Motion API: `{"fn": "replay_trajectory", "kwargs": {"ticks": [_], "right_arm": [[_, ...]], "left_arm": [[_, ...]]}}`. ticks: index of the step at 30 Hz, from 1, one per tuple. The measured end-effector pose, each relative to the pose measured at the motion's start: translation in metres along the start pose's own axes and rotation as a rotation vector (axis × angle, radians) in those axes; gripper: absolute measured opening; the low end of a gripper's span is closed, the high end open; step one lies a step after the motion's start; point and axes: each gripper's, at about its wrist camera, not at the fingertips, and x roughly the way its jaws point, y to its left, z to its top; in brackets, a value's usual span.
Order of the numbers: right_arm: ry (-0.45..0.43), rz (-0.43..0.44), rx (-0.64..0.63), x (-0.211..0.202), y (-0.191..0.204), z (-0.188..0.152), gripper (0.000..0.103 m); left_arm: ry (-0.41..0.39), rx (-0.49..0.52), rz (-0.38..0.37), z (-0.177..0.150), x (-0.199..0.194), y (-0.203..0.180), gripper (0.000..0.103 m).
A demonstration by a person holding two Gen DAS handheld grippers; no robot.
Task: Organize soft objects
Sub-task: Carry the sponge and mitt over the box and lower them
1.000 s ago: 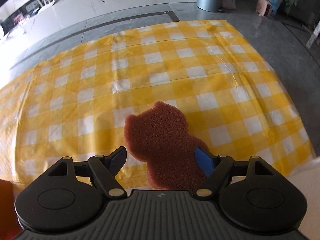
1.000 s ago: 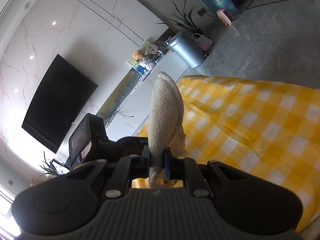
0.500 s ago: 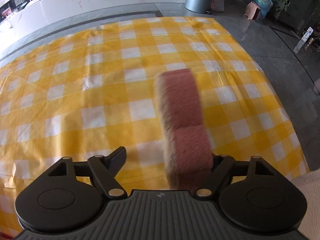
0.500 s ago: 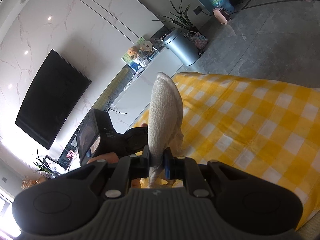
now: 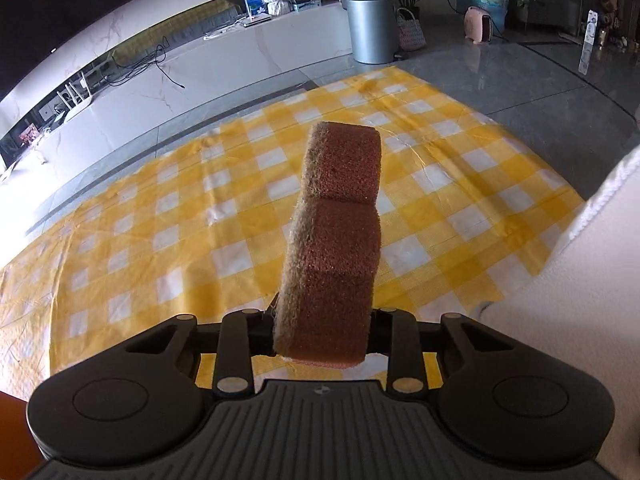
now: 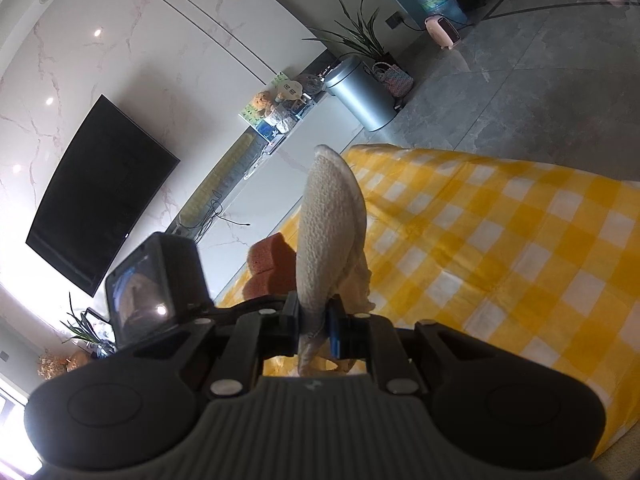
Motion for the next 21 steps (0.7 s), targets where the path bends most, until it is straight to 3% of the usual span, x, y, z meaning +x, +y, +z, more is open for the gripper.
{"fn": "replay_trajectory", "kwargs": {"ticks": [6,13,21], "right_arm": [[-0.005,0.033,-0.029,-0.003,0.015,-0.002,0.012],[-0.006,0.104,-0.124,-0.010,0.058,-0.009,0.012],[0.014,0.339,-0.312,-0.029,0.145,-0.040,0.012]], "left_arm": [[-0.062,0.013,-0.012,-0.008,-0.045,0.020,0.036],[-0.170,-0.024,-0.006,-0.019,-0.113,0.076,0.036],[-0.266,-0.133,0.014,-0.055,-0.196,0.168,0.036]]}}
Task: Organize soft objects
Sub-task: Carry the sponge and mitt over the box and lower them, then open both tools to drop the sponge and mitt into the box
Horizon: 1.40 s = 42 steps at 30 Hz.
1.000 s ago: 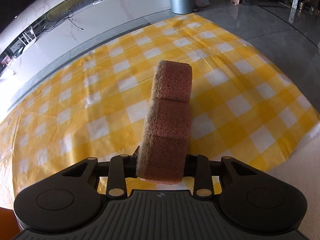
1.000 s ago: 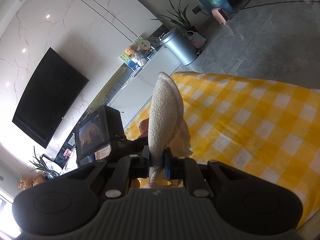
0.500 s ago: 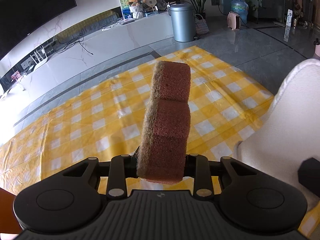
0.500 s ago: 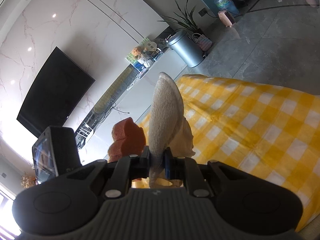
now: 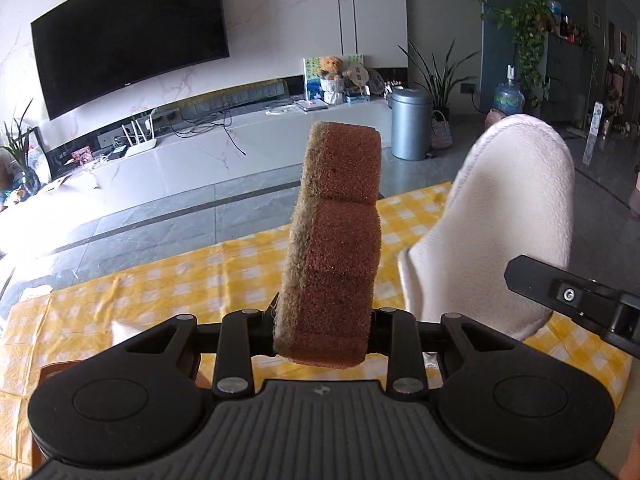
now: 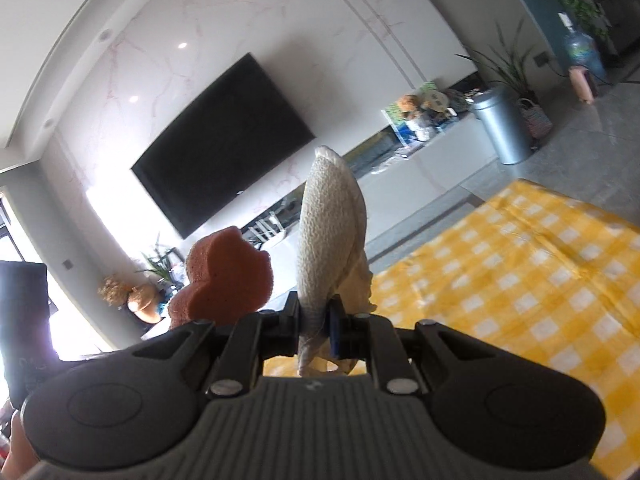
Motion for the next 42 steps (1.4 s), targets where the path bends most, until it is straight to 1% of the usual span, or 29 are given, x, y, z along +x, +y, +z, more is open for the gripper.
{"fn": "replay_trajectory", "kwargs": {"ticks": [4,6,8,11,13,16,17,20,23,24,26,27,28,29,30,31,32,33,34,35,38,39,41,42], "right_arm": [[0.034,0.148,-0.060,0.007,0.043,-0.007,0.012],[0.068,0.211,-0.079,0.015,0.062,-0.014,0.012],[0.112,0.264,-0.095,0.025,0.080,-0.023,0.012],[0.189,0.326,-0.133,0.046,0.111,-0.041,0.012],[0.255,0.367,-0.150,0.062,0.129,-0.056,0.012],[0.376,0.414,-0.168,0.090,0.155,-0.086,0.012],[0.414,0.423,-0.176,0.099,0.161,-0.097,0.012],[0.507,0.403,-0.206,0.123,0.175,-0.127,0.012],[0.573,0.333,-0.254,0.150,0.181,-0.150,0.012],[0.594,0.306,-0.289,0.159,0.183,-0.159,0.012],[0.621,0.247,-0.343,0.172,0.182,-0.170,0.014],[0.624,0.197,-0.373,0.176,0.182,-0.175,0.019],[0.615,0.147,-0.407,0.177,0.181,-0.176,0.029],[0.601,0.109,-0.443,0.176,0.182,-0.177,0.033],[0.582,0.075,-0.491,0.176,0.182,-0.174,0.038],[0.571,0.067,-0.519,0.172,0.183,-0.170,0.049],[0.558,0.070,-0.535,0.168,0.183,-0.163,0.056],[0.531,0.080,-0.535,0.159,0.185,-0.154,0.073],[0.498,0.086,-0.523,0.149,0.186,-0.145,0.087],[0.470,0.088,-0.509,0.142,0.185,-0.137,0.092],[0.388,0.087,-0.461,0.117,0.181,-0.105,0.098],[0.352,0.069,-0.448,0.110,0.180,-0.096,0.100],[0.292,0.016,-0.440,0.095,0.175,-0.082,0.100],[0.275,-0.015,-0.439,0.092,0.175,-0.078,0.100]], "left_arm": [[-0.078,-0.032,0.052,-0.013,-0.048,0.052,0.036],[-0.090,-0.052,0.090,-0.025,-0.064,0.077,0.036],[-0.079,-0.086,0.119,-0.040,-0.074,0.100,0.036],[-0.019,-0.139,0.113,-0.067,-0.076,0.131,0.036],[0.040,-0.178,0.105,-0.087,-0.069,0.147,0.036],[0.117,-0.204,0.114,-0.117,-0.058,0.164,0.036],[0.137,-0.206,0.128,-0.132,-0.064,0.176,0.036],[0.169,-0.197,0.156,-0.156,-0.063,0.188,0.036],[0.176,-0.182,0.204,-0.170,-0.061,0.195,0.036],[0.178,-0.173,0.224,-0.174,-0.061,0.197,0.036],[0.185,-0.163,0.222,-0.179,-0.063,0.199,0.036],[0.182,-0.154,0.234,-0.178,-0.063,0.197,0.037],[0.172,-0.127,0.244,-0.178,-0.063,0.193,0.038],[0.166,-0.089,0.259,-0.178,-0.063,0.186,0.042],[0.149,-0.052,0.280,-0.179,-0.063,0.181,0.049],[0.123,-0.026,0.290,-0.179,-0.065,0.175,0.053],[0.089,-0.010,0.279,-0.180,-0.069,0.170,0.067],[0.069,-0.016,0.263,-0.178,-0.073,0.168,0.087],[0.050,-0.035,0.256,-0.176,-0.077,0.166,0.095],[0.033,-0.051,0.249,-0.173,-0.082,0.165,0.097],[0.006,-0.108,0.201,-0.160,-0.097,0.169,0.097],[-0.002,-0.136,0.190,-0.156,-0.101,0.170,0.098],[-0.029,-0.198,0.172,-0.151,-0.111,0.176,0.101],[-0.039,-0.206,0.169,-0.148,-0.114,0.176,0.101]]}}
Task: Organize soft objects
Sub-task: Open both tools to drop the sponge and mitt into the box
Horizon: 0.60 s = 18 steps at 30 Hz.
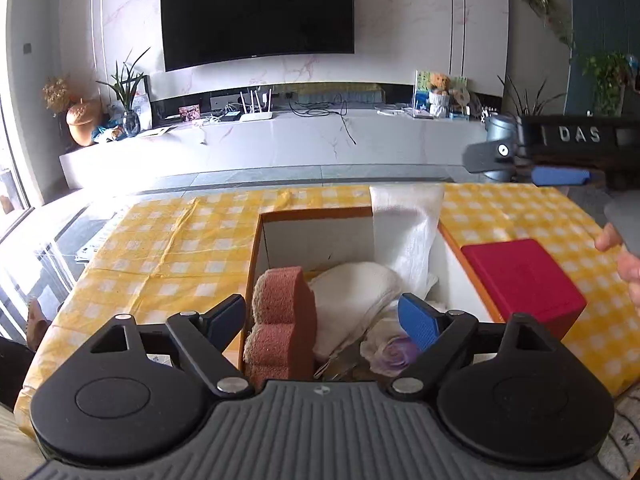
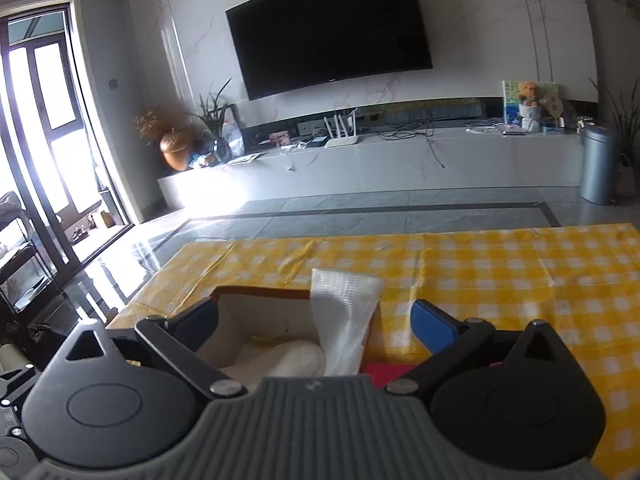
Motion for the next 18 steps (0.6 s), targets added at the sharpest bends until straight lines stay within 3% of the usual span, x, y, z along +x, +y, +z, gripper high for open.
{"fn": "replay_trajectory", "kwargs": {"ticks": [5,9,14,18], "right_arm": [[-0.041,-0.154,-0.019,-0.021,-0.009,-0.018,0.100],[-0.013,-0.241,-0.067,-0.017,-0.006,-0.038,0.100],[-0.019,-0.220,-0.033,-0.025,-0.004,-0.060,0.100],[-0.014,-0.196,-0.029,-0.029,0.003,-0.071,0.100]], "left_arm": [[-0.110,-0.012,0.025,0.006,-0.015,-0.007,0.100],[-0.174,0.001,0.038,0.009,-0.022,-0.017,0.100],[-0.234,0.004,0.060,0.007,-0.024,-0.027,0.100],[-0.221,-0.011,0.060,0.005,-0.018,-0.026,0.100]]}}
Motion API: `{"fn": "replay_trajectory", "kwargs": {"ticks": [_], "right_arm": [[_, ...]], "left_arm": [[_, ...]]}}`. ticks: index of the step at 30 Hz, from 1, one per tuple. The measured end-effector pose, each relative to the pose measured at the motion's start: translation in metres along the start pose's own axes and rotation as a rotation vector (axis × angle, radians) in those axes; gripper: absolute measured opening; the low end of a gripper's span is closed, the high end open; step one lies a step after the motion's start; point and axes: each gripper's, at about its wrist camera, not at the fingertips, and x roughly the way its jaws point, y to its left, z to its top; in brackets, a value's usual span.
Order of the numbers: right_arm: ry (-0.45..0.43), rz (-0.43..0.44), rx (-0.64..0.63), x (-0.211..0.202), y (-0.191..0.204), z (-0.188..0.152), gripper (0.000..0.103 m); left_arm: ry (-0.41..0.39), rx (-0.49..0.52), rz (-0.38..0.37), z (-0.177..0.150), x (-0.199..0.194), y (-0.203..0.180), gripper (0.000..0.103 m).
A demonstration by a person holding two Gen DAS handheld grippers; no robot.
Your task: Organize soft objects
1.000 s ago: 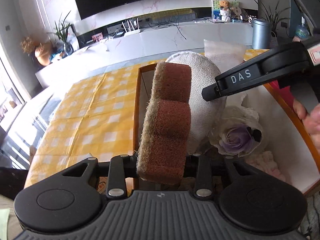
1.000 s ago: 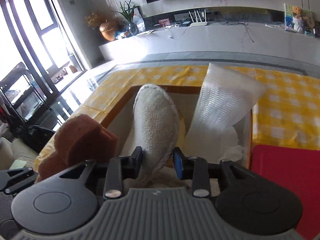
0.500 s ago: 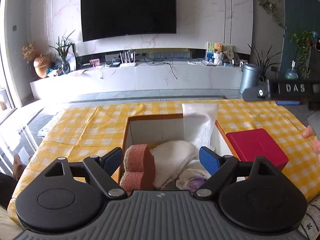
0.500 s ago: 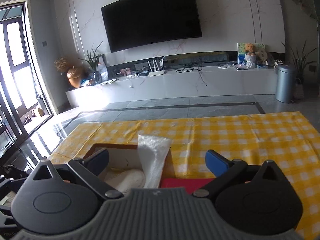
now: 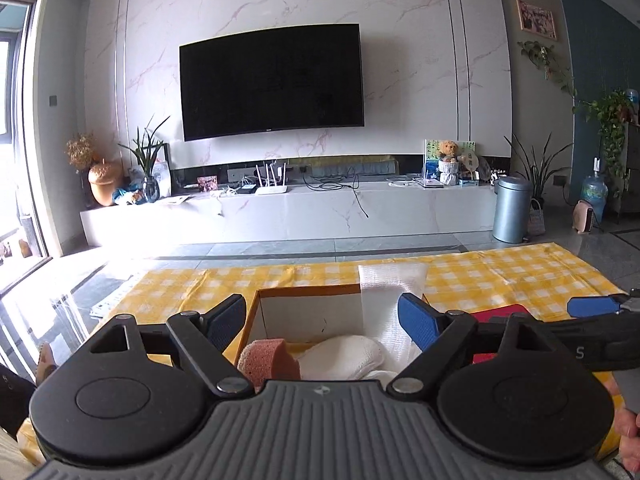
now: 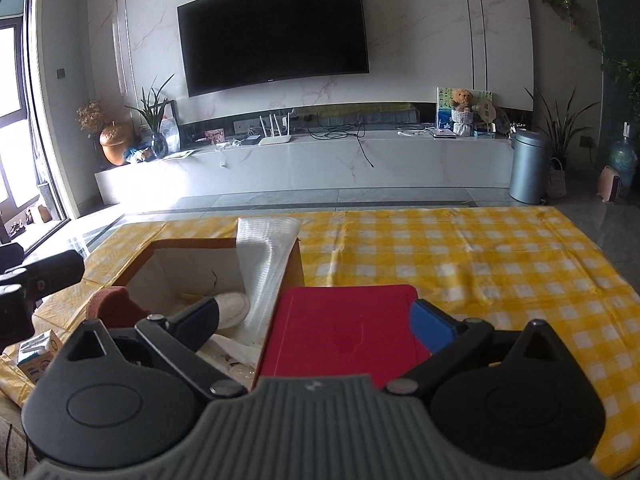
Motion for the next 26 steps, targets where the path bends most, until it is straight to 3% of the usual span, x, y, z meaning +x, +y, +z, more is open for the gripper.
{"fn": "replay_trajectory", "kwargs": {"ticks": [3,19,26], "right_arm": [[-0.015,0.005,-0.020,-0.002,0.005,-0.004,0.100],[-0.051,0.044,-0.072,-0.008,0.022,-0.006,0.098],[-0.049,0.041,-0.072,-0.009,0.023,-0.006,0.098]], "left_arm": [[0.006,-0.030,-0.023,-0.003,0.000,0.003,0.100],[0.001,-0.049,0.001,-0.012,-0.002,0.016,0.100],[0.018,-0.051,-0.004,-0.012,-0.001,0.013,0.093]]}}
